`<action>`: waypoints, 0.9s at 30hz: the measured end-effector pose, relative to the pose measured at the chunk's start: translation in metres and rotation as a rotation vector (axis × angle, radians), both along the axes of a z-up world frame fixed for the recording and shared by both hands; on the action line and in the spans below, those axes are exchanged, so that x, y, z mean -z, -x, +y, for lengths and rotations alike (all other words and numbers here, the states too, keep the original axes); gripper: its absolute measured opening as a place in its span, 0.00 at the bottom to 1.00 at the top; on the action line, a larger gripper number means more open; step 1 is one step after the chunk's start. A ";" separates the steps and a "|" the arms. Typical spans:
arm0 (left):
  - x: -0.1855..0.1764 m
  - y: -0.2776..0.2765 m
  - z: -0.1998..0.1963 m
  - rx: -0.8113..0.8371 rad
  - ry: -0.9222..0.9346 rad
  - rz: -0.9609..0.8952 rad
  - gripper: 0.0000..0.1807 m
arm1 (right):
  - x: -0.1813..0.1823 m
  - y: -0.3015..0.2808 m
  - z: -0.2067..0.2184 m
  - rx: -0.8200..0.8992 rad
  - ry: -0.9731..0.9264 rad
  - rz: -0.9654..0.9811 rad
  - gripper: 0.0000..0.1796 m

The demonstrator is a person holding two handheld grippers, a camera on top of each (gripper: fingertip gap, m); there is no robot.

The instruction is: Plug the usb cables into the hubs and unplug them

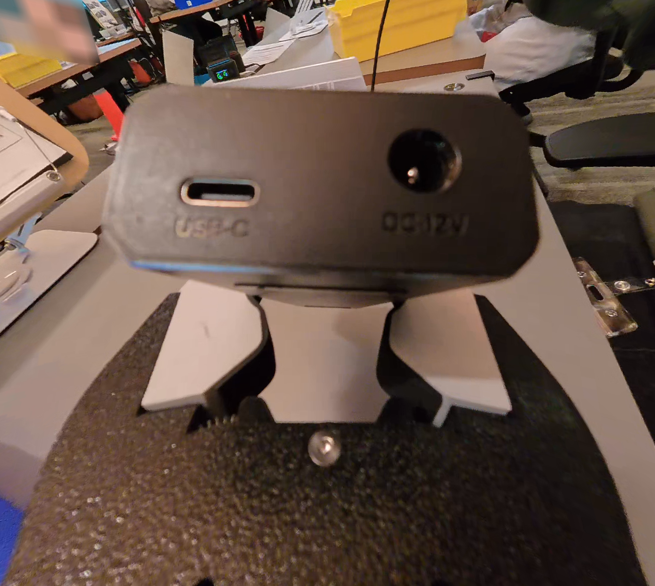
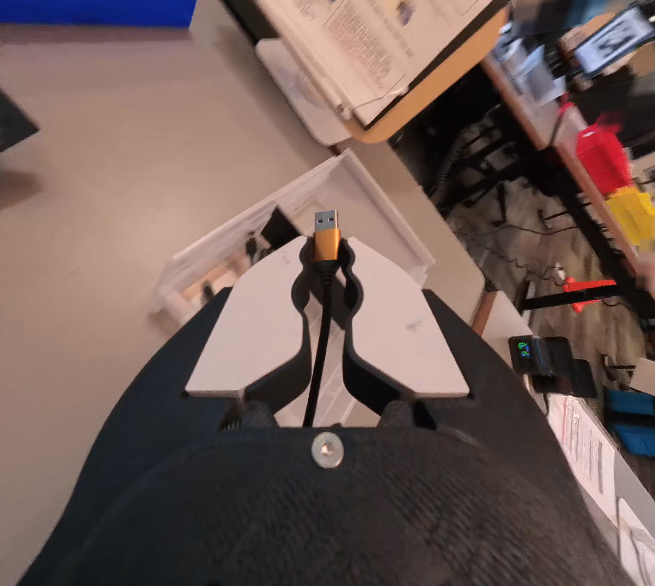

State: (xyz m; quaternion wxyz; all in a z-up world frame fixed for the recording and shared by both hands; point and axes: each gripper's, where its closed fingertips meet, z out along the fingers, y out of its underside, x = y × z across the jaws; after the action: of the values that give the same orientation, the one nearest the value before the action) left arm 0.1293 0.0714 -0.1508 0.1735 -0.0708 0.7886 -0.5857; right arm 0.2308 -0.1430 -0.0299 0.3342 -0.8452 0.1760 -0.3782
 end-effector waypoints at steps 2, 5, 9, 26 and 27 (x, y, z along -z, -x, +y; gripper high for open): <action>-0.001 0.001 0.000 0.010 0.008 0.000 0.39 | -0.011 -0.013 -0.011 0.058 -0.033 -0.104 0.09; -0.006 0.003 0.001 0.019 0.033 0.005 0.39 | -0.040 -0.017 -0.018 0.086 -0.105 -0.227 0.09; -0.006 0.003 0.001 0.019 0.039 0.012 0.39 | -0.066 -0.023 -0.026 0.112 -0.149 -0.312 0.09; -0.006 0.011 -0.005 0.073 0.055 0.026 0.39 | 0.085 -0.032 0.019 0.032 -0.304 0.004 0.08; -0.006 0.011 -0.005 0.075 0.054 0.029 0.39 | 0.090 -0.032 0.020 0.027 -0.274 0.012 0.08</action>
State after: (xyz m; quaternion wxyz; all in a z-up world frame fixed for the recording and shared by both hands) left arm 0.1185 0.0666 -0.1451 0.1379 -0.0541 0.7770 -0.6118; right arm 0.2631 -0.1235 -0.1196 0.4402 -0.7914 0.2394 -0.3501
